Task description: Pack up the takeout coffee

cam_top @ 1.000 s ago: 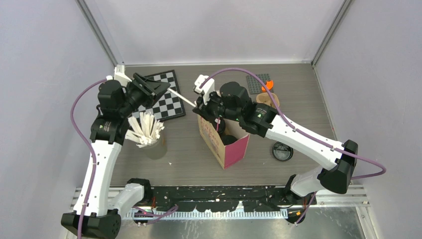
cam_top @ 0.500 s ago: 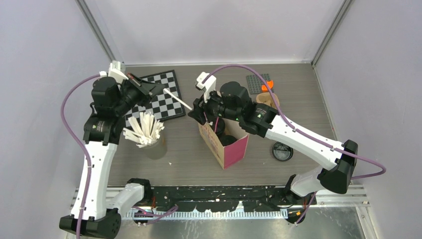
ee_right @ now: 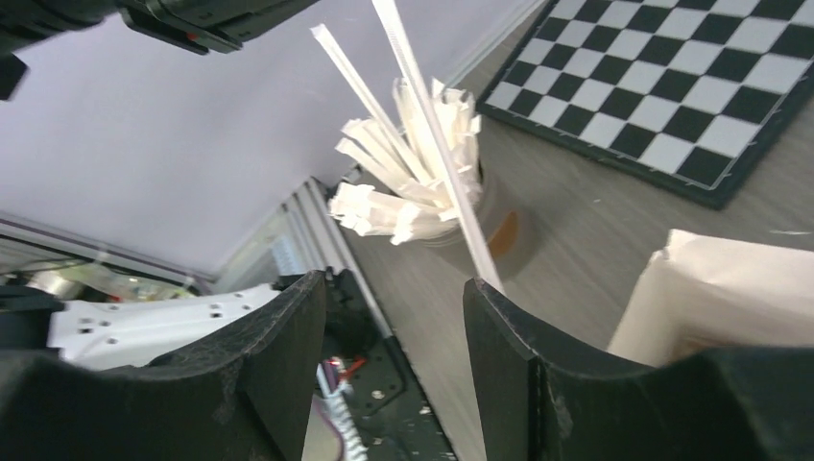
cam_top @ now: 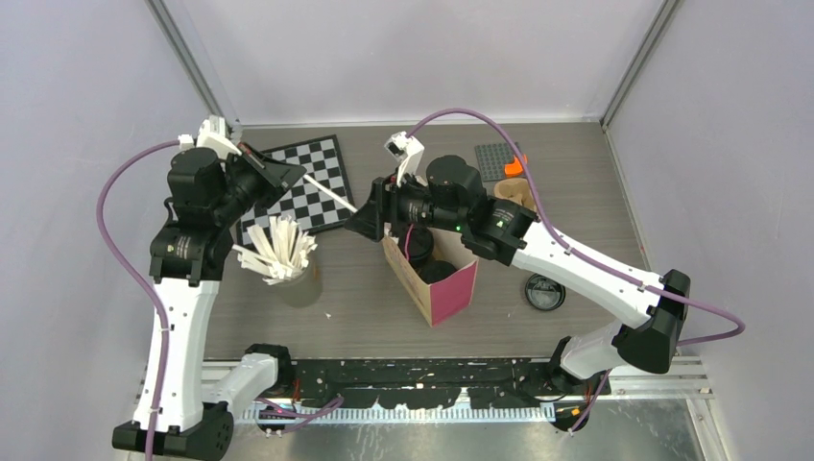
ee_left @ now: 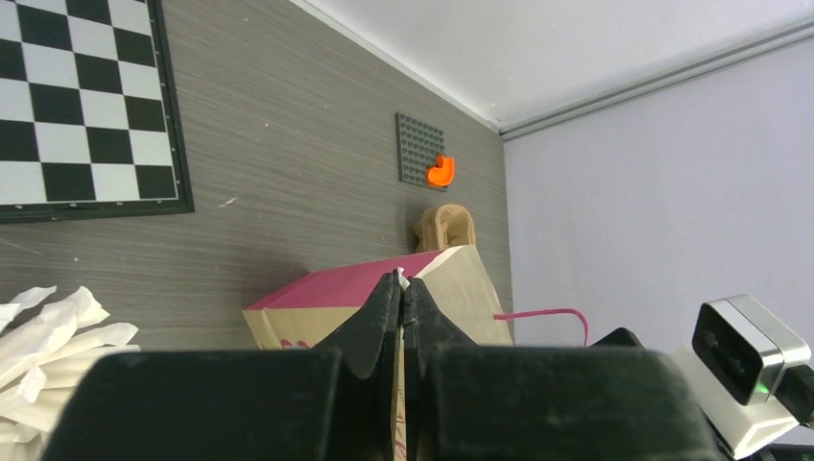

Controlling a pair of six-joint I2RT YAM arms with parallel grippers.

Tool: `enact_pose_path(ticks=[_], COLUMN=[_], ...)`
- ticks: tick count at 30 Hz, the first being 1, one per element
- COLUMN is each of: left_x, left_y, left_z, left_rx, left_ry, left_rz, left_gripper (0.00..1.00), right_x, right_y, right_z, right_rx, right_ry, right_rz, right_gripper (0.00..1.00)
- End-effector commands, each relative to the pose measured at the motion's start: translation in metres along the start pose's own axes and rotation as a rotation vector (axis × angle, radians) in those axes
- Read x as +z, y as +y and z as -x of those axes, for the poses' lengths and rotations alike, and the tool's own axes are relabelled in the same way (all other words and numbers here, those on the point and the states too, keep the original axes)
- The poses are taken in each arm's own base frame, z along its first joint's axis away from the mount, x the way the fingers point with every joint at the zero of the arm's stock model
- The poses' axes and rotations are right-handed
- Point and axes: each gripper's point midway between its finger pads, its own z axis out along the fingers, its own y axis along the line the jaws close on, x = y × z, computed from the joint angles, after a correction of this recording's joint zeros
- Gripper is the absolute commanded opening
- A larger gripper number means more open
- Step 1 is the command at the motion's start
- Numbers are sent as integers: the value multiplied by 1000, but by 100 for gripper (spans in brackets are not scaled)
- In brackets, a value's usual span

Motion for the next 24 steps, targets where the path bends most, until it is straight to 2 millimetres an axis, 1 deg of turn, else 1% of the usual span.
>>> enact_pose_path(ticks=[1,6,8,10,12,15,17,20,22,24], left_x=[-10,-17,-19,-20,-23,-27,-30,-39,-48,-60], left_y=[-8,-3,-3,-2,-2,-6,-9,-13,-9,-5], left_z=[16,17,16,14,14,17,19,25,33,45], left_rx=[81,116,116,112,110,110,114,131,151,192], left_ry=[-55,-68,-68,-62,-61,-72,-75,-91,-125,-176], left_rz=[-2,25,27,30,29,26,24,38,85,142], left_gripper=[0,0,0,0,0,0,0,0,0,0], right_x=[-8,-6,-6,-5,-3,2,2,-4,-10,-17], right_y=[47,64,72,77,82,90,95,102,105,108], right_z=[36,47,52,61,73,88,99,118,128,134], right_rx=[159,280,316,336,304,215,157,105,76,41], right_ry=[-83,-128,-171,-233,-269,-278,-291,-328,-343,-354], right_rz=[130,189,247,291,315,329,341,340,334,325], right_gripper=[60,60,61,62,62,63,63,64,64,65])
